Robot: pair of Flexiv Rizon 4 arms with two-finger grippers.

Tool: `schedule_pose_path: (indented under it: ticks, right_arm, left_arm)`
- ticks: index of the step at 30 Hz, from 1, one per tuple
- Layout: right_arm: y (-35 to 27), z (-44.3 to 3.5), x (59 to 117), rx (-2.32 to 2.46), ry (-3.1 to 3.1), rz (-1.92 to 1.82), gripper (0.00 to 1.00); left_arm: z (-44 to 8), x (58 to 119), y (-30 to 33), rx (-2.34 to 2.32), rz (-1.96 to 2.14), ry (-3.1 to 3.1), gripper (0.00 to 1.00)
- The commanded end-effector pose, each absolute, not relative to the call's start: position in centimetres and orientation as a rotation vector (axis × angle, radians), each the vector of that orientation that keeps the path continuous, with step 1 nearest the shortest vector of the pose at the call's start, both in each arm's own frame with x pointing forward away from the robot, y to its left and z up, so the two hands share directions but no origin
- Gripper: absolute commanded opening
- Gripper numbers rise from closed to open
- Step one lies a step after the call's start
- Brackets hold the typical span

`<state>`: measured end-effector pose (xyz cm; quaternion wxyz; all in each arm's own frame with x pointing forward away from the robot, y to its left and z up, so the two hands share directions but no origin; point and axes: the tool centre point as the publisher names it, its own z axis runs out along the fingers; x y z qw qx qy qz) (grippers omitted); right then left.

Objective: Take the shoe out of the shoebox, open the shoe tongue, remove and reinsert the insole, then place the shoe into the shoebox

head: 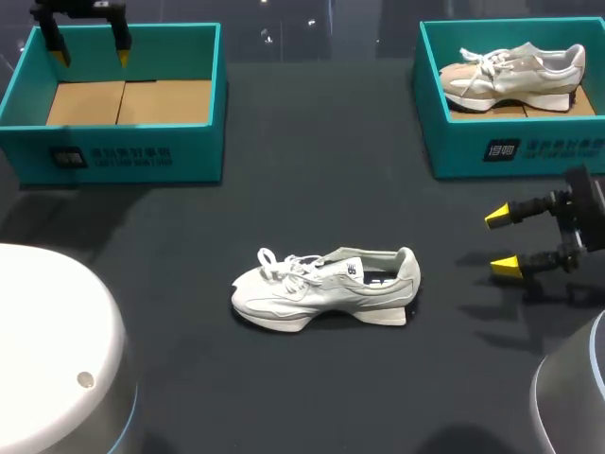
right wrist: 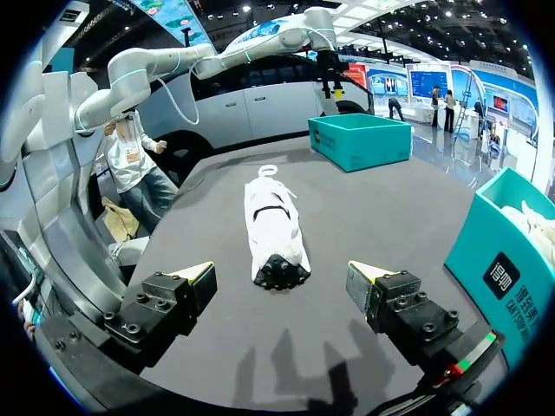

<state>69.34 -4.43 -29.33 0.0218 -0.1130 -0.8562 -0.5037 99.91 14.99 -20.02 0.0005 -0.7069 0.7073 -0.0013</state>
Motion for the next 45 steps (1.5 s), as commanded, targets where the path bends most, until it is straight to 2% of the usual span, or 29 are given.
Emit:
schedule_pose_path:
  ticks: [1,28,45]
  right_arm:
    - [-5.1,-30.0,69.2,-0.363,-2.648,-1.555,1.00]
    - [-4.7,-32.2,67.6,-0.400,-2.632,-1.616,1.00]
    - [-3.2,-36.8,70.9,-0.235,-2.606,-1.774,1.00]
  left_arm:
    - [-20.0,99.9,15.0,-2.220,-0.002,2.221,1.00]
    - [-20.0,99.9,15.0,-2.220,-0.002,2.221,1.00]
    - [-20.0,99.9,15.0,-2.220,-0.002,2.221,1.00]
